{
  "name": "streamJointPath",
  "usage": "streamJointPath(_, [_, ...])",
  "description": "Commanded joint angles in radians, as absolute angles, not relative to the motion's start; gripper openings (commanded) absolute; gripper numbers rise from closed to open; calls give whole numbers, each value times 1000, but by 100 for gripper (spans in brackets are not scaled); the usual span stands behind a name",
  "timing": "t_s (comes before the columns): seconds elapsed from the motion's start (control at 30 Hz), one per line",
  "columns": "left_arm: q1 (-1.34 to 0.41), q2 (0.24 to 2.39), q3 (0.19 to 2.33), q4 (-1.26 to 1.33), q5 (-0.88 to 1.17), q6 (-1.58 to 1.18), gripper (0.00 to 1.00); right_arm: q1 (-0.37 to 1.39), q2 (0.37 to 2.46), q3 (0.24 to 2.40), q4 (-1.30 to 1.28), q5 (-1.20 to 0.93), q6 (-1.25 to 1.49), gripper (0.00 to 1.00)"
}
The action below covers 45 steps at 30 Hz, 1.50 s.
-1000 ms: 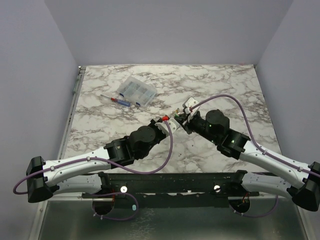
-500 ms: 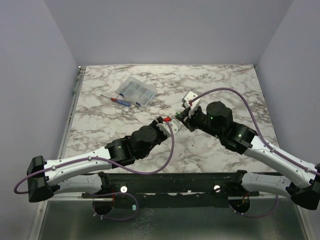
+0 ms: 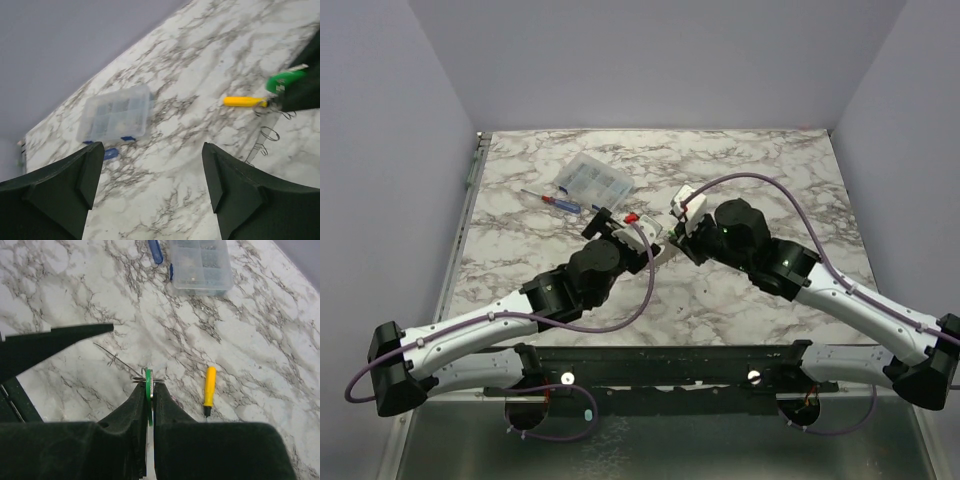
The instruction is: Put the keys on the keyring
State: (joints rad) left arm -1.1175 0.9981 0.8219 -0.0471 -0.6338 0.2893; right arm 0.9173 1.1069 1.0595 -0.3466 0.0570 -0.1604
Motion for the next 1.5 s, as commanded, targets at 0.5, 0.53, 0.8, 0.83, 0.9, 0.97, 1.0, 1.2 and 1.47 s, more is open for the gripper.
streamJointPath(0.5, [-927, 877, 815, 43, -904, 208, 89, 925, 1370, 1258, -346, -47, -88, 1])
streamJointPath(0.53, [-923, 873, 814, 44, -902, 206, 89, 925, 1383, 1274, -348, -51, -74, 1])
streamJointPath(0.8, [-893, 839, 807, 60, -930, 193, 87, 930, 1565, 1385, -283, -130, 74, 1])
streamJointPath(0.83, [-889, 828, 800, 70, -932, 192, 87, 931, 1591, 1405, -279, -137, 70, 1])
streamJointPath(0.9, [-879, 807, 785, 92, -937, 193, 86, 931, 1653, 1468, -293, -137, 53, 1])
streamJointPath(0.97, [-870, 792, 775, 105, -942, 191, 86, 931, 1722, 1549, -314, -128, 35, 1])
streamJointPath(1.0, [-866, 786, 772, 111, -944, 192, 86, 931, 1754, 1586, -321, -120, 29, 1])
streamJointPath(1.2, [-856, 771, 761, 124, -957, 198, 86, 931, 1916, 1837, -390, -82, 38, 1])
streamJointPath(1.47, [-856, 762, 753, 134, -941, 204, 86, 931, 1831, 1484, -259, -70, 64, 1])
